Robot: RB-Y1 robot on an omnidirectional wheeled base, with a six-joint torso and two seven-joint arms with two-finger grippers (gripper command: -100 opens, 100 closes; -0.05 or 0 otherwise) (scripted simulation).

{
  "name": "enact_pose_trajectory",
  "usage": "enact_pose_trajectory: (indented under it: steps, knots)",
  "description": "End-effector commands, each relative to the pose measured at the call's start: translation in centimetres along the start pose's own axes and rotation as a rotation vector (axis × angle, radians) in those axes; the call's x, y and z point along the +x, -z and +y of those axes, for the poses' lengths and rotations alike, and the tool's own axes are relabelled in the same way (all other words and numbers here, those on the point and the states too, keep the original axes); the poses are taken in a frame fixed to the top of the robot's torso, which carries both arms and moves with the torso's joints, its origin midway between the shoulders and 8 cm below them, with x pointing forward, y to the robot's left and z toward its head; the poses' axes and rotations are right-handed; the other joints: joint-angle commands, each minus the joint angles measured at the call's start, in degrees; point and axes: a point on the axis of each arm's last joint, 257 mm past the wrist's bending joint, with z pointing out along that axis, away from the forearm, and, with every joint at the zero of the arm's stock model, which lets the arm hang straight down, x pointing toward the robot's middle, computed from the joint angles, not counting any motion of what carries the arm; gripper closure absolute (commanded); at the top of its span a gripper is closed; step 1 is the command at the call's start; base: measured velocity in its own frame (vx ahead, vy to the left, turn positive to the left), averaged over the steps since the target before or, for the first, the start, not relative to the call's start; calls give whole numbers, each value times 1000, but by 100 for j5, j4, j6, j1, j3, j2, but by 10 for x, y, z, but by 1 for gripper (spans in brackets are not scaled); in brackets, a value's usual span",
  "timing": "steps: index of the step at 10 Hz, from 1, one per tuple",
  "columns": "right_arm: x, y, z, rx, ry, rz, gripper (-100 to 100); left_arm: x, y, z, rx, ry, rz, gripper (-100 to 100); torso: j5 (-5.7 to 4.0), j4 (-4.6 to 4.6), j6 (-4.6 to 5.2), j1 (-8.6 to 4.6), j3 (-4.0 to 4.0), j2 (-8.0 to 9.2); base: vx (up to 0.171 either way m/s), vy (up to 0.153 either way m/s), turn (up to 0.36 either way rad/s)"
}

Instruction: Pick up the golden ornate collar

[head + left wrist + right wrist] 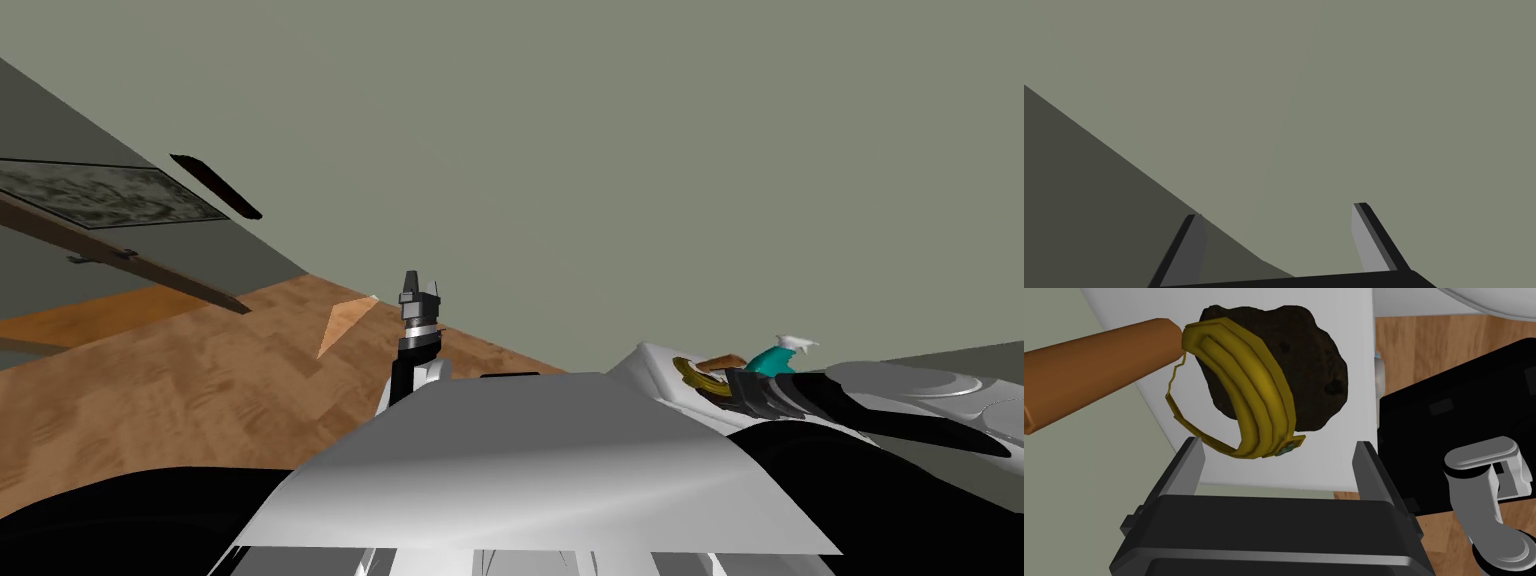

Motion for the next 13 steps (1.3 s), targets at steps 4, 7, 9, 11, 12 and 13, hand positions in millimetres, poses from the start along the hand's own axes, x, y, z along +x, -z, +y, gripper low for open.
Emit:
enact_pose_trajectory:
  steps: [4, 7, 9, 11, 12, 13]
  knots:
    - [25, -7, 21, -3, -122, 31, -100, 0, 0, 0, 0, 0, 0, 0, 1, 14, 0, -1, 34, 58, -125, -15, 314]
    - [44, -13, 39, -6, -218, 57, -100, 0, 0, 0, 0, 0, 0, 0, 3, 19, 1, 7, 45, 76, -170, 0, 324]
    - [46, -14, 41, -7, -224, 59, -100, 0, 0, 0, 0, 0, 0, 0, 2, 17, 2, 2, 41, 68, -99, -5, 160]
    - [46, -14, 41, -6, -228, 60, 100, 0, 0, 0, 0, 0, 0, 0, 1, 8, 6, 0, 18, 28, -6, -6, -1]
    - [47, -13, 39, 0, -229, 61, 100, 0, 0, 0, 0, 0, 0, 0, -17, 5, 10, -1, 15, 25, 0, 0, 0]
    - [47, -13, 39, -2, -230, 61, 100, 0, 0, 0, 0, 0, 0, 0, -19, 6, 9, -9, 16, 25, 0, 0, 0]
